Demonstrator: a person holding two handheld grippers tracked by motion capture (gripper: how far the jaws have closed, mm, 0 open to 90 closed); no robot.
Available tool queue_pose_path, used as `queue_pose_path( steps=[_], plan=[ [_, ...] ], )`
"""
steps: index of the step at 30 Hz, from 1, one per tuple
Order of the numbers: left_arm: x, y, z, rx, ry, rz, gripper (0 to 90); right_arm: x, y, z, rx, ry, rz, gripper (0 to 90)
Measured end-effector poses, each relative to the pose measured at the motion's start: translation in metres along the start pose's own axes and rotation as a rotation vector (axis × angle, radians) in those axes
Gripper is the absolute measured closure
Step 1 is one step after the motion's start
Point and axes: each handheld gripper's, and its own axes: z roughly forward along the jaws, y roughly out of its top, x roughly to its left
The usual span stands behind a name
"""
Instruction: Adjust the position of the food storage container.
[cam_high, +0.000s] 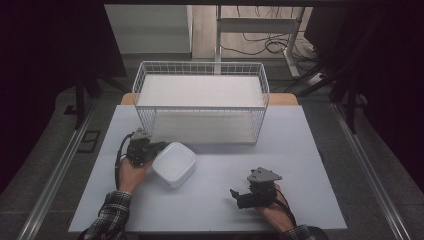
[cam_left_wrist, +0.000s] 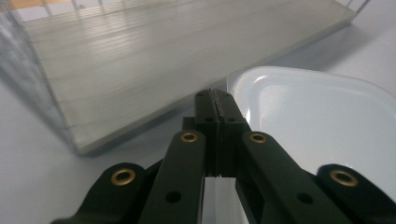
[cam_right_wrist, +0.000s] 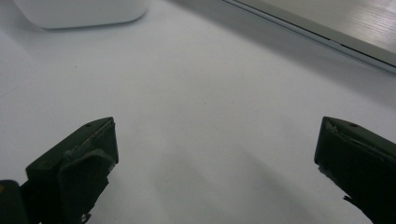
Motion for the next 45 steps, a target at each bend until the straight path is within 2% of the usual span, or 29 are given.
queue_pose_path(
  steps=[5,8,11,12,14,16,19,21,25,26,30,31,35,37,38,41,42,45],
  plan=[
    [-0.009,0.002,0.005,0.007,-0.025,0.017,90.0,0.001,0.0,0.0,-0.001,0.0,-0.001,0.0],
    [-0.02,0.004,0.012,0.01,-0.072,0.02,90.0,0.001,0.0,0.0,0.0,0.0,0.001,0.0],
    [-0.026,0.004,0.015,0.018,-0.093,0.016,90.0,0.001,0.001,0.0,-0.003,0.002,0.0,0.0],
    [-0.031,0.005,0.018,0.018,-0.117,0.016,90.0,0.001,0.001,0.0,-0.006,0.004,0.003,0.0],
    [-0.034,0.006,0.019,0.018,-0.123,0.024,90.0,0.001,0.001,0.0,-0.009,0.004,0.006,0.0],
    [-0.037,0.006,0.017,0.009,-0.102,0.044,90.0,0.001,0.002,-0.002,-0.018,0.011,0.016,0.0],
    [-0.035,0.007,0.008,-0.018,-0.037,0.066,90.0,0.0,0.003,-0.003,-0.025,0.018,0.023,0.0],
    [-0.034,0.007,0.006,-0.024,-0.03,0.065,90.0,-0.001,0.004,-0.003,-0.027,0.025,0.029,0.0],
    [-0.03,0.0,-0.007,-0.038,-0.019,0.037,90.0,-0.003,0.007,-0.001,-0.034,0.035,0.033,0.0],
    [-0.029,-0.006,-0.014,-0.04,-0.014,0.017,90.0,-0.004,0.009,0.001,-0.035,0.04,0.037,0.0],
    [-0.029,-0.016,-0.026,-0.044,-0.002,-0.003,90.0,-0.005,0.013,0.008,-0.028,0.04,0.034,1.2],
    [-0.03,-0.02,-0.031,-0.044,0.003,-0.011,90.0,-0.005,0.015,0.013,-0.01,0.059,0.036,7.6],
    [-0.034,-0.039,-0.041,-0.005,0.014,-0.039,90.0,-0.003,0.023,0.023,0.008,0.069,0.017,22.8],
    [-0.035,-0.044,-0.042,0.009,0.019,-0.042,90.0,-0.002,0.03,0.026,0.003,0.082,0.015,35.2],
    [-0.038,-0.051,-0.044,0.03,0.021,-0.062,90.0,-0.002,0.034,0.028,0.0,0.098,0.017,42.3],
    [-0.043,-0.057,-0.047,0.042,0.02,-0.075,90.0,-0.002,0.046,0.037,0.005,0.132,0.007,58.9],
    [-0.046,-0.061,-0.047,0.053,0.005,-0.086,90.0,-0.002,0.051,0.042,0.002,0.146,0.004,66.7],
    [-0.052,-0.062,-0.043,0.071,-0.005,-0.08,90.0,-0.001,0.061,0.054,-0.008,0.166,-0.004,78.6]
  ],
)
